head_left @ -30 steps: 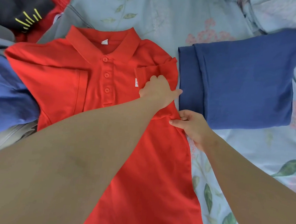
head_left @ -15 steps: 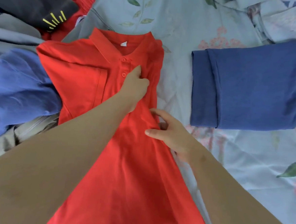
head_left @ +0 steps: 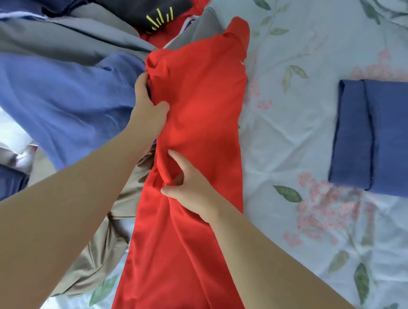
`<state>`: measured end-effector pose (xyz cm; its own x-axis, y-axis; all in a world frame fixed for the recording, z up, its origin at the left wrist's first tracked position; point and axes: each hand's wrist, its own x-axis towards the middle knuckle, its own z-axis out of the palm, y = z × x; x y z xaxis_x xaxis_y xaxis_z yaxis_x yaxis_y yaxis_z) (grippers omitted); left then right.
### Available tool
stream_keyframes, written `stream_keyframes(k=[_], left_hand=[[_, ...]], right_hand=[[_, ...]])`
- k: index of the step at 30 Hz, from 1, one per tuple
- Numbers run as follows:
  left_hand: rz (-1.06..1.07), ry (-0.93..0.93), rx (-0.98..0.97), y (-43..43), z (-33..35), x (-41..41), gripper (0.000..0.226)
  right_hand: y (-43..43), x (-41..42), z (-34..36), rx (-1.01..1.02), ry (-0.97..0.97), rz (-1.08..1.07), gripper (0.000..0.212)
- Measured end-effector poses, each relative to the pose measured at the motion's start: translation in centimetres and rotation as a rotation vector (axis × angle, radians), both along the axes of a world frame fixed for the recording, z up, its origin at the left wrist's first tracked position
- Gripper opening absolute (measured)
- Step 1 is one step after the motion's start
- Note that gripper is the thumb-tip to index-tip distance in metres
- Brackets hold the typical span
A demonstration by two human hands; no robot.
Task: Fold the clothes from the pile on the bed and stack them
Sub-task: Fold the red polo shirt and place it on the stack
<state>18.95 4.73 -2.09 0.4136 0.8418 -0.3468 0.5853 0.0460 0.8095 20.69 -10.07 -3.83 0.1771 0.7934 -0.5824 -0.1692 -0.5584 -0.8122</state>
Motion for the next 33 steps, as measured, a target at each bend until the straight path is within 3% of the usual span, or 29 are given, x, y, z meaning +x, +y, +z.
stream_keyframes(k=[3, 5, 8, 12, 14, 18, 20, 22, 27, 30, 33], left_hand=[[-0.202, 0.023, 0.187, -0.6, -0.3, 0.5, 0.071], [-0.14, 0.082, 0.21, -0.6, -0.3, 0.3, 0.07], [-0.002, 0.106, 0.127, -0.6, -0.2, -0.6, 0.064], [-0.091, 0.239, 0.047, -2.7, 0.0, -2.7, 0.061], [-0.178, 0.352, 0.017, -4.6, -0.6, -4.5, 0.055], [-0.227, 0.476, -0.027, -6.1, -1.7, -7.2, 0.022], [-0.133, 0.424, -0.101, -5.9, -1.9, -8.0, 0.022], [-0.042, 0.338, -0.168, -5.9, -1.9, -8.7, 0.027], [-0.071, 0.263, -0.361, -7.7, -1.6, -11.3, 0.035], [-0.162, 0.323, -0.346, -8.8, -2.2, -13.7, 0.017], [-0.043, 0.301, -0.362, -9.6, -3.2, -16.7, 0.013]], right_hand=[[-0.8, -0.2, -0.6, -0.031, -0.085, 0.016, 0.078], [-1.7, -0.4, -0.6, -0.058, -0.105, 0.035, 0.072], [-3.5, -0.7, -0.4, -0.145, -0.155, 0.157, 0.046], [-6.4, -1.0, -0.8, -0.286, -0.22, 0.346, 0.019], [-7.4, -1.4, -1.0, -0.337, -0.325, 0.406, 0.016], [-8.4, -2.3, -0.3, -0.438, -0.55, 0.449, 0.035], [-8.8, -2.6, 0.3, -0.518, -0.571, 0.516, 0.016], [-9.4, -3.5, 0.8, -0.575, -0.533, 0.59, 0.006], [-8.9, -9.9, 1.9, -0.475, -0.279, 0.48, 0.029], [-8.2, -14.0, 1.6, -0.413, -0.153, 0.359, 0.022], [-8.3, -16.0, 1.4, -0.401, -0.053, 0.308, 0.04]])
